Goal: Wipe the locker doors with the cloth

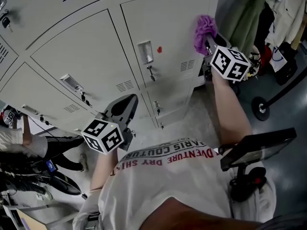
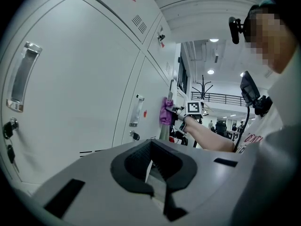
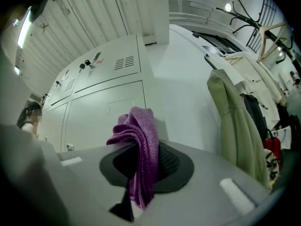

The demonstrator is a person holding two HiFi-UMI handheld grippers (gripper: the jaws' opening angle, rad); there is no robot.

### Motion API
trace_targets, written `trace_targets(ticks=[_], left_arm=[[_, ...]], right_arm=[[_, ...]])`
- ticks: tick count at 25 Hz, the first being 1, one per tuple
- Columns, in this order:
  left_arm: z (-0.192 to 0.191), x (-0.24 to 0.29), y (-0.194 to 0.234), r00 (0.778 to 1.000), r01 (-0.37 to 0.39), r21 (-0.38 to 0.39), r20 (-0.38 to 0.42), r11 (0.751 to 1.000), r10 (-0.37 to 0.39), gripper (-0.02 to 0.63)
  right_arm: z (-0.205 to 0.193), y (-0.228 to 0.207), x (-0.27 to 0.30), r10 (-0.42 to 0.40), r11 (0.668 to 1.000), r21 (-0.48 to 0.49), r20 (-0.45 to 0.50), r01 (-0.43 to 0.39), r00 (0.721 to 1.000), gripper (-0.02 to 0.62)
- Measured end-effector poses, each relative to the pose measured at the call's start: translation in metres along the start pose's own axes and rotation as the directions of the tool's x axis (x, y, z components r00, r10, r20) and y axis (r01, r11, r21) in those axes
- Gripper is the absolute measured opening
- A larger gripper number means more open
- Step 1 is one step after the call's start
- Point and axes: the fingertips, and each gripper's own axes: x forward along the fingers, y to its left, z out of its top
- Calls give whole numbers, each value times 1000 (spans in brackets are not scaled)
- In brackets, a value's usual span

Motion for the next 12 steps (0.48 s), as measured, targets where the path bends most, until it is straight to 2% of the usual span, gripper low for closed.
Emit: trace_targets(ticks=[8,12], left_arm=[[-1,-4,0,1000,-6,-4,0,1000,6,-1],[0,-7,1,1000,-11,-6,6,1000,11,0]], right_arm=[[2,7,-6,23,1000,2,10,-23,1000,48],[13,43,-18,117,993,5,60,-117,991,48]])
